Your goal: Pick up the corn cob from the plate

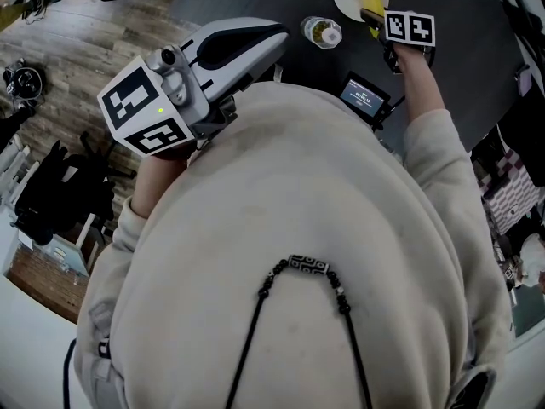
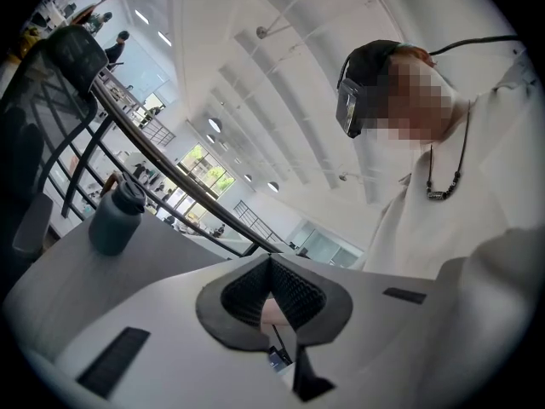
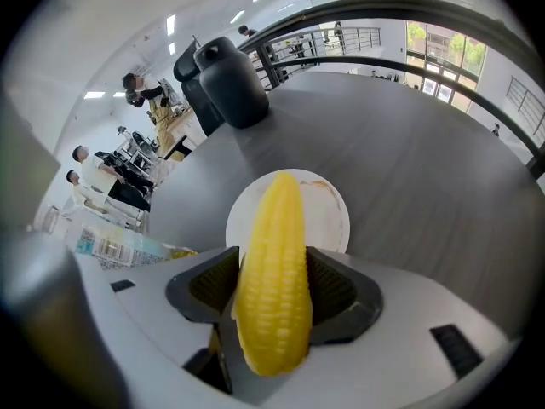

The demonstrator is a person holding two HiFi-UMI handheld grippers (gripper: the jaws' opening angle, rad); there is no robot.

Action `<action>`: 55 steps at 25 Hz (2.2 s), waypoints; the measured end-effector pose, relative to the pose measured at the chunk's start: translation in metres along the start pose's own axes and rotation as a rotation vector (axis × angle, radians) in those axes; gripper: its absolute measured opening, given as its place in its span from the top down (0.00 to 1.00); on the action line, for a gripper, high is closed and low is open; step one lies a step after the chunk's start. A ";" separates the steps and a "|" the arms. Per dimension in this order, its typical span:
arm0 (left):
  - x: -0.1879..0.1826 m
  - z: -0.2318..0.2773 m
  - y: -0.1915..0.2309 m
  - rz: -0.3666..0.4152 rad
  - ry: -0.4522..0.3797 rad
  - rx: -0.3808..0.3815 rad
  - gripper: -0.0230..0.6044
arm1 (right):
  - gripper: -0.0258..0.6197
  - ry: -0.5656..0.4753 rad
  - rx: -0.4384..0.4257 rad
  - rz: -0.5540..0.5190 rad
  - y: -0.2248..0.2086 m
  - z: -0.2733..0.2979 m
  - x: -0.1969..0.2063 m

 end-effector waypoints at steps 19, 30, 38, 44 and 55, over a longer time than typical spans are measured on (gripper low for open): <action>-0.017 0.077 -0.048 0.126 0.142 0.277 0.96 | 0.56 -0.575 -0.070 0.121 0.029 -0.217 -0.042; -0.019 0.125 -0.061 0.174 0.215 0.390 0.96 | 0.56 -0.968 -0.224 0.134 0.083 -0.351 -0.050; -0.019 0.139 -0.065 0.185 0.239 0.434 0.96 | 0.56 -1.119 -0.277 0.107 0.102 -0.394 -0.056; -0.022 0.141 -0.069 0.195 0.236 0.455 0.96 | 0.56 -1.149 -0.276 0.078 0.111 -0.406 -0.058; -0.011 0.147 -0.075 0.190 0.237 0.457 0.96 | 0.56 -1.148 -0.288 0.080 0.103 -0.406 -0.049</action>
Point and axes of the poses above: the fingertips, and each gripper's own axes: z forward along the fingers, y to its left, x out of its underside, the point moved 2 cm from there along -z, backward along the fingers, and after that the axes turned 4 degrees about -y, right-handed, at the moved point
